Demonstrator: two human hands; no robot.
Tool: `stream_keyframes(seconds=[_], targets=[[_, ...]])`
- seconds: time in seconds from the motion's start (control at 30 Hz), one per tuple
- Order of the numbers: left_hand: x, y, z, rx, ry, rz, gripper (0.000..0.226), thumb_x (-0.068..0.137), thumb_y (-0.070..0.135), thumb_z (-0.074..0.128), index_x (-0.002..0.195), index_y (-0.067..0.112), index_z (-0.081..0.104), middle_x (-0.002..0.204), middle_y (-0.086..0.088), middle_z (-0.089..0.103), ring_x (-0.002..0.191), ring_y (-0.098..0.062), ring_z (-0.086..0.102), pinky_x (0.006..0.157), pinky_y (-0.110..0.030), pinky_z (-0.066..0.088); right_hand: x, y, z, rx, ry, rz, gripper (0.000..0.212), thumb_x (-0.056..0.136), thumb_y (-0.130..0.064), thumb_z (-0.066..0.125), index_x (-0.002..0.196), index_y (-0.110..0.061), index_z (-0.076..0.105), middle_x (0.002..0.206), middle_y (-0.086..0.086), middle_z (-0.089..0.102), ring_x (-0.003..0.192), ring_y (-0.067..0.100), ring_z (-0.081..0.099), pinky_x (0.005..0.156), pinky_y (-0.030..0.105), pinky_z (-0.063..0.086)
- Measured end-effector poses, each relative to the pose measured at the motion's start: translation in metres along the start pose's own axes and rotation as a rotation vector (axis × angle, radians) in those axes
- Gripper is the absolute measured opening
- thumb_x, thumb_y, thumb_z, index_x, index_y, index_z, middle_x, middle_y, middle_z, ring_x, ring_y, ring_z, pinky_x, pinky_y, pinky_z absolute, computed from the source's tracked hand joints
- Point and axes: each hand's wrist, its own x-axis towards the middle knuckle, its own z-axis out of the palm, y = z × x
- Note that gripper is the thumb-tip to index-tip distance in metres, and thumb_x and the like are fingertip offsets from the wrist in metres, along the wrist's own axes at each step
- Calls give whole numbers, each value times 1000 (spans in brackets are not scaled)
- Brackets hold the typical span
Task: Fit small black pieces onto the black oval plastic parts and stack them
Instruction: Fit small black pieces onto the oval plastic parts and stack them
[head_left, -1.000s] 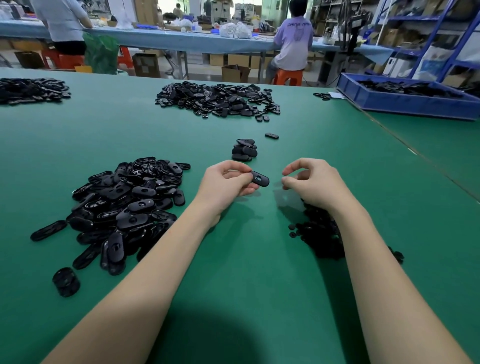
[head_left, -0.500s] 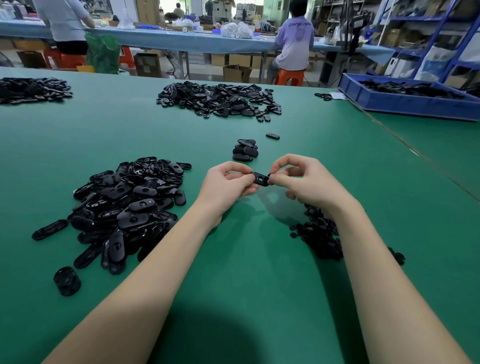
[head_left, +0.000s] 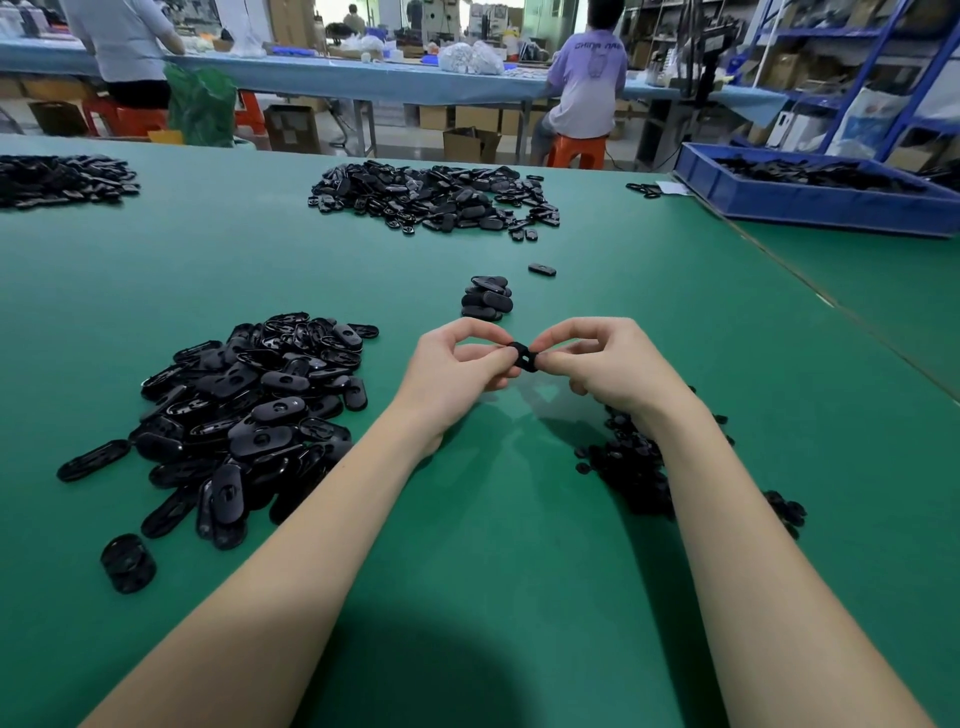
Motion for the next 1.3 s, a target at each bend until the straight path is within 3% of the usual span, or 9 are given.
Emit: stream_keyframes(seconds=[0.07,0.2,0.33,0.6,0.77,0.83,1.0,1.17,1.3], targets=[[0,0,0,7,-4,2,10,89,5,73,96,10,68,86,-12,78,78,-17,73,77,-24,60,1,0,0,6,11,11,9,88,-21,77,84,-29,79,70,-9,69,45,5,42,47,12,38],[0,-1,1,8,-9,2,10,89,5,73,96,10,68,86,-11,78,79,-17,73,79,-25,60,3,1,0,-10,49,38,7,85,-25,82,90,-24,77,75,-11,73,44,-5,50,60,22,39],[-2,0,2,13,-23,20,10,89,6,73,97,9,68,86,-10,78,80,-17,75,76,-23,59,4,0,0,-27,77,58,13,82,-29,85,88,-23,75,80,-9,77,42,-5,49,55,22,36],[-4,-1,2,62,-26,37,12,86,6,76,92,12,68,87,-8,78,82,-17,74,85,-28,59,5,4,5,32,99,115,12,78,-27,87,77,-23,76,45,-22,56,40,-8,47,37,7,28],[-5,1,3,37,-29,37,12,87,4,74,93,11,67,88,-9,78,83,-18,75,84,-27,60,5,3,6,34,99,138,11,79,-30,86,80,-24,77,42,-23,51,39,-8,46,37,8,28],[-5,3,3,-10,-36,17,12,88,2,73,94,10,67,89,-11,78,80,-17,74,79,-23,59,4,3,6,64,92,144,17,77,-33,88,84,-24,76,47,-20,53,41,-7,47,38,9,30],[-6,8,-1,-50,-90,-43,12,94,4,66,103,12,68,89,-9,78,82,-15,74,70,-19,56,-1,7,1,106,26,193,27,66,-53,90,82,-34,78,77,-13,69,74,10,56,62,26,37],[-6,7,1,-91,-101,-84,14,92,-3,66,102,5,68,87,-13,75,74,-15,69,72,-18,57,-1,8,5,95,-16,152,27,64,-57,89,75,-37,76,60,-21,62,70,10,52,61,27,34],[-6,7,0,-73,-88,-97,14,91,-5,67,101,5,66,88,-15,73,71,-14,69,70,-17,56,0,6,4,88,-36,114,23,70,-46,89,78,-29,76,65,-15,62,63,9,48,54,20,37]])
